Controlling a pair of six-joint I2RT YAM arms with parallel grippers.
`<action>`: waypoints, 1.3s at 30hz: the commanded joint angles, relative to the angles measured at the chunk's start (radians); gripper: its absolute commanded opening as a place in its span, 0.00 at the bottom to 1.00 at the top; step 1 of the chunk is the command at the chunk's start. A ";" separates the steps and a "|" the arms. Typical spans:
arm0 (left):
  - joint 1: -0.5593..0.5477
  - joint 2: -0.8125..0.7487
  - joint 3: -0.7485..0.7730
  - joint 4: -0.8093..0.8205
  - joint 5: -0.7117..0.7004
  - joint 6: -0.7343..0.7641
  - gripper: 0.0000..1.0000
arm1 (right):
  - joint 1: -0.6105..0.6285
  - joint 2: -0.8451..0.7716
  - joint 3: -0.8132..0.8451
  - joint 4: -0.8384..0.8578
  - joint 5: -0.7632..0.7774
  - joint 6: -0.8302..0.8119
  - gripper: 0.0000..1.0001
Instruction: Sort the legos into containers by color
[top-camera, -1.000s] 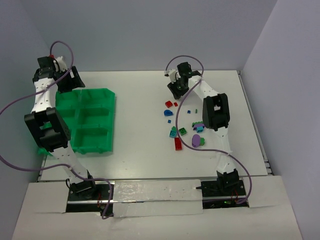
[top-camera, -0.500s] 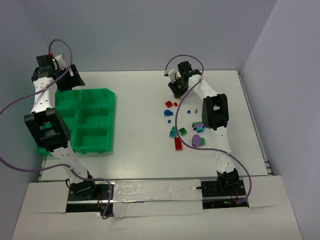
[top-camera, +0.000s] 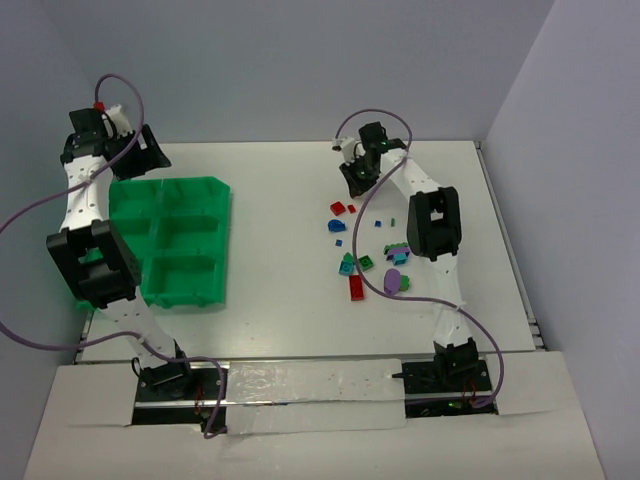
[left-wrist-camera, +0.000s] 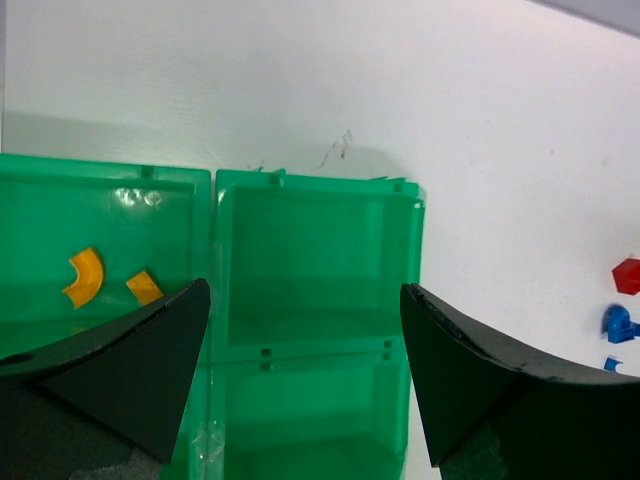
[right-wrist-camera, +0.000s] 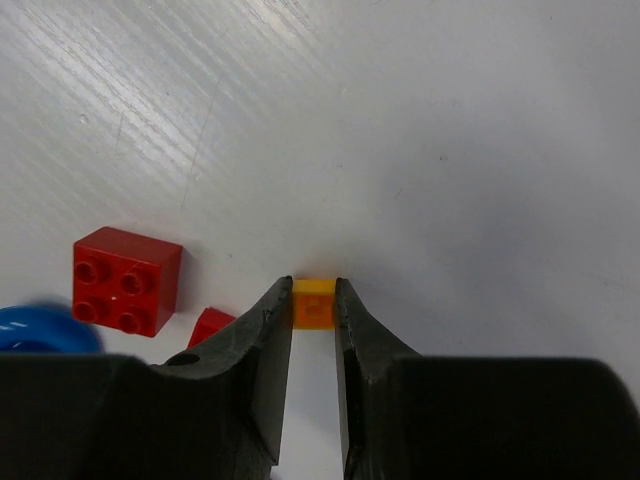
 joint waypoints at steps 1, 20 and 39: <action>-0.021 -0.145 -0.057 0.137 0.074 -0.006 0.88 | -0.031 -0.167 -0.017 0.025 -0.077 0.221 0.00; -0.535 -0.405 -0.446 0.495 0.031 -0.251 0.88 | -0.008 -0.552 -0.461 0.340 -0.088 1.591 0.00; -0.840 -0.237 -0.354 0.457 -0.194 -0.358 0.79 | 0.103 -0.672 -0.919 0.743 -0.407 2.157 0.00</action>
